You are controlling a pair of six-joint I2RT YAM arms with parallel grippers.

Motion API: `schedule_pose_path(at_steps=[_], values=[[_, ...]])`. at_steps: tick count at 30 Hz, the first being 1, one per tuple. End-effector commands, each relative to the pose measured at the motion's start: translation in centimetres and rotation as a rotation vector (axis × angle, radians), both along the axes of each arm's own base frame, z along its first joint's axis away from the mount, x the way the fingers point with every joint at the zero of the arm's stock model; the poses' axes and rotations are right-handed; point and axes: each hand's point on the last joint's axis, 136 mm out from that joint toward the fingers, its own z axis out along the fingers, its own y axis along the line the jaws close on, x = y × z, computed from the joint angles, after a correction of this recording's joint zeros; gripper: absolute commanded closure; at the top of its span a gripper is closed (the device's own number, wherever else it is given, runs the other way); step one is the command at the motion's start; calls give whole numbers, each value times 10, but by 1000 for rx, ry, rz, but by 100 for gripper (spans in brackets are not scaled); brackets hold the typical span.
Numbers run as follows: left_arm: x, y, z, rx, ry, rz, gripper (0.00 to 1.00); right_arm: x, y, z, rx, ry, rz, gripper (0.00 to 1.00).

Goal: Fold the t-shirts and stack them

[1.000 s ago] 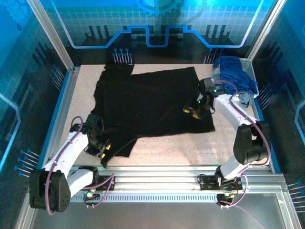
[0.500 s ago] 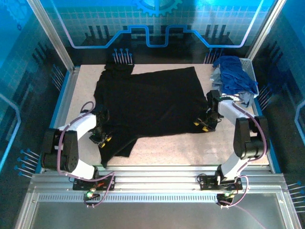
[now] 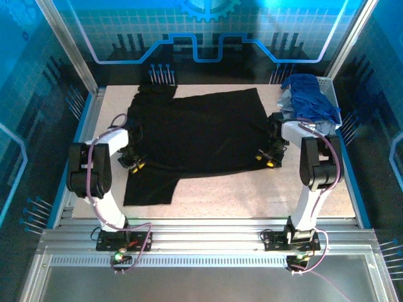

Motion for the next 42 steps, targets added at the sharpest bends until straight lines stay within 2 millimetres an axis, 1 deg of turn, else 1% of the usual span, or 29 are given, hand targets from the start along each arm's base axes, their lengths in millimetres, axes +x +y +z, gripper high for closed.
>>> schedule_pose_path(at_steps=[1,3,4,6,7,8,9,10,12,14,17,18,20,23,25,27,31,33,35,37,39,41,42], values=[[22,12,-15,44,0,-45,77,0,-10,-16,-61,39,10,57],[32,13,-17,41,9,-50,77,5,-8,-14,-52,24,17,57],[37,13,-16,40,2,-50,77,7,-7,-12,-47,19,18,56],[42,13,-11,37,5,-51,75,10,-7,-5,-54,10,21,55],[42,13,-6,37,4,-50,72,12,-7,1,-60,-9,22,55],[40,14,3,44,-4,-42,62,14,-8,9,-66,-37,19,54],[34,15,13,51,-13,-29,53,16,-9,18,-71,-64,17,53],[25,16,24,58,-23,-7,47,19,-10,28,-72,-95,14,51],[-1,14,43,60,-47,48,44,22,-10,50,-75,-154,14,49],[-37,11,52,51,-45,122,44,23,-9,70,-67,-209,21,46],[-81,3,47,13,-25,237,43,22,-2,93,-40,-272,38,45],[-90,1,42,-3,-10,270,43,21,1,97,-28,-286,44,44],[-103,-3,30,-46,16,328,43,19,10,105,14,-315,56,44],[-107,-7,18,-87,30,392,43,13,21,110,75,-330,66,44],[-107,-4,15,-77,31,409,43,9,26,113,101,-334,69,44],[-105,1,12,-58,34,409,43,6,29,116,122,-340,73,43],[-100,6,1,-37,55,404,43,0,31,124,141,-352,75,43],[-91,8,-4,-34,23,400,46,-1,32,127,149,-357,73,43],[-81,6,-9,-52,4,397,55,-4,31,127,154,-351,65,43],[-77,6,-14,-53,3,392,69,-7,26,126,144,-340,52,44],[-74,9,-13,-43,-19,381,83,-11,19,122,132,-332,29,45],[-72,10,-6,-38,-44,379,98,-17,8,116,122,-307,-20,45],[-71,9,0,-35,-59,376,100,-21,2,112,111,-290,-53,45]])
